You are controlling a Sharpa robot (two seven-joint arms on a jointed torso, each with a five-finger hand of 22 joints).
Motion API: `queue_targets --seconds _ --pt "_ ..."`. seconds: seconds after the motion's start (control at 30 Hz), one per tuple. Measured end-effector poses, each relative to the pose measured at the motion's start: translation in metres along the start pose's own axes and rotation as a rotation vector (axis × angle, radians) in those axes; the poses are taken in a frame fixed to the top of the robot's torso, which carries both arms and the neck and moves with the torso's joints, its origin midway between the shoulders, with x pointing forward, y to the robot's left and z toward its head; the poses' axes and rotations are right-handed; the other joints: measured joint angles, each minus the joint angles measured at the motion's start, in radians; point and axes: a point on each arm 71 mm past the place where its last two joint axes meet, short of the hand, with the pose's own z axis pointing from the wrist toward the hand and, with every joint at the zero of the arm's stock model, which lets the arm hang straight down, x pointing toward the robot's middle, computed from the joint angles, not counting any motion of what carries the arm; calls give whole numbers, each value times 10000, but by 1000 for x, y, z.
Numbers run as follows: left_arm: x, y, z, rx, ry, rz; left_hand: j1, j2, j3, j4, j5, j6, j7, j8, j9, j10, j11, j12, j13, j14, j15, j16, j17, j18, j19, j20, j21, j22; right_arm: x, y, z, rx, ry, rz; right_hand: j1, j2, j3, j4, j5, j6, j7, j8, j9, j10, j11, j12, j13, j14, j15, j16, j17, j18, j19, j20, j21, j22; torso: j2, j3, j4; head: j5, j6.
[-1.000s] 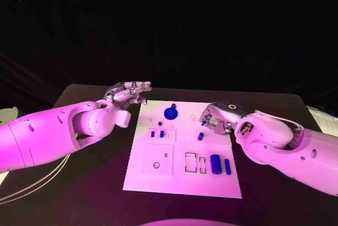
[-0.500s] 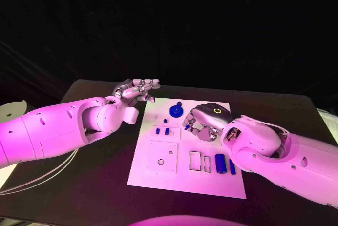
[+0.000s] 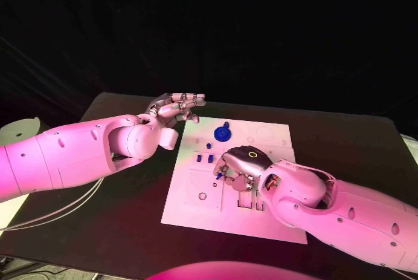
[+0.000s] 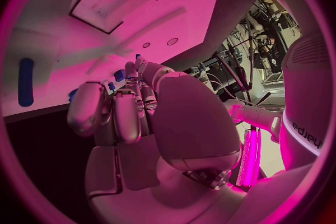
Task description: Assemble the parts on the task board
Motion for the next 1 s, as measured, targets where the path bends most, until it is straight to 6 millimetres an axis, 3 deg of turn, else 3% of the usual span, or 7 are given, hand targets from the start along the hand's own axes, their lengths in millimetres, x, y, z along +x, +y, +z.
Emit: queue_targets --seconds 1.0 --pt "0 0 0 -38 30 -7 0 0 0 0 0 1 0 0 0 0 0 38 0 0 0 0 -22 0 0 0 -47 2 13 4 0 -221 503 125 -54 29 -2 0 -9 19 20 -90 -8 158 -86 -38 -36 0 0 0 -11 1 0 0 -1 -10 -2 17 -5 129 -114"
